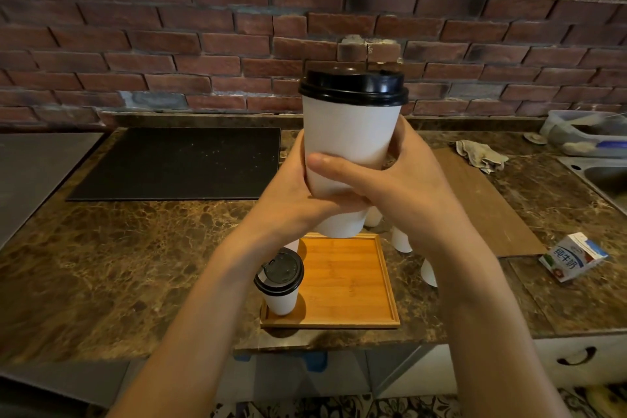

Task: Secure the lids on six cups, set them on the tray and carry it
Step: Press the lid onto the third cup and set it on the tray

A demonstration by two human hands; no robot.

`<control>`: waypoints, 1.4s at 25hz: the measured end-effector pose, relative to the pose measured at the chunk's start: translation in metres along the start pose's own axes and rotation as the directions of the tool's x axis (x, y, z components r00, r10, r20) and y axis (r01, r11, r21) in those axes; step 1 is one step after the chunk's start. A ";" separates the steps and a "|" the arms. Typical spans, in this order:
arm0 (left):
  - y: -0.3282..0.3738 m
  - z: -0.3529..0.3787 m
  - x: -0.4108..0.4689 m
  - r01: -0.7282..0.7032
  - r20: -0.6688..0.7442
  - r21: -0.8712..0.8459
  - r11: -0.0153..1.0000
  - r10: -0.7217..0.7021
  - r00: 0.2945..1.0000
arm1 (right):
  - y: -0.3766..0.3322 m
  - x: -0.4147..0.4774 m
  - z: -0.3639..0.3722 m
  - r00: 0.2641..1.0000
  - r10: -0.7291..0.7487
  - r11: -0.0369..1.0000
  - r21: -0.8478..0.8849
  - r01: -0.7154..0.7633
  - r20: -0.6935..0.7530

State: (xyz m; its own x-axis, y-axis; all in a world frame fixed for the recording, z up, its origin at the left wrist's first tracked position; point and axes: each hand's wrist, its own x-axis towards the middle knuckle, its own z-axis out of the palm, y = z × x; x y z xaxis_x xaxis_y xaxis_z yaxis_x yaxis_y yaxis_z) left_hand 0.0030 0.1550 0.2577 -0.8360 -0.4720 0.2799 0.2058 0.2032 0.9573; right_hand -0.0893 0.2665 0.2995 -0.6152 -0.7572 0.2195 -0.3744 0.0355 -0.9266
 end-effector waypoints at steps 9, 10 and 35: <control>0.008 -0.016 0.001 0.025 0.238 -0.042 0.999 -0.015 0.971 | 0.002 0.005 -0.022 0.954 0.032 0.984 0.160 -0.083 0.300; 0.007 -0.017 0.000 0.032 0.257 -0.047 0.998 -0.019 0.966 | 0.003 0.005 -0.023 0.942 0.028 0.982 0.166 -0.089 0.335; 0.004 0.007 0.006 -0.121 -0.133 0.054 0.991 0.127 0.983 | -0.006 0.000 0.007 0.987 -0.087 0.974 -0.222 0.055 -0.138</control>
State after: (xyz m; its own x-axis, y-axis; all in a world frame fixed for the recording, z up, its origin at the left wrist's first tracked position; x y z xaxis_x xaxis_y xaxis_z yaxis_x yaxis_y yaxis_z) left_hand -0.0051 0.1587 0.2624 -0.7276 -0.5524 0.4067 0.2777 0.3049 0.9110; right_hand -0.0824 0.2621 0.3027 -0.6703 -0.6600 0.3391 -0.5520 0.1381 -0.8223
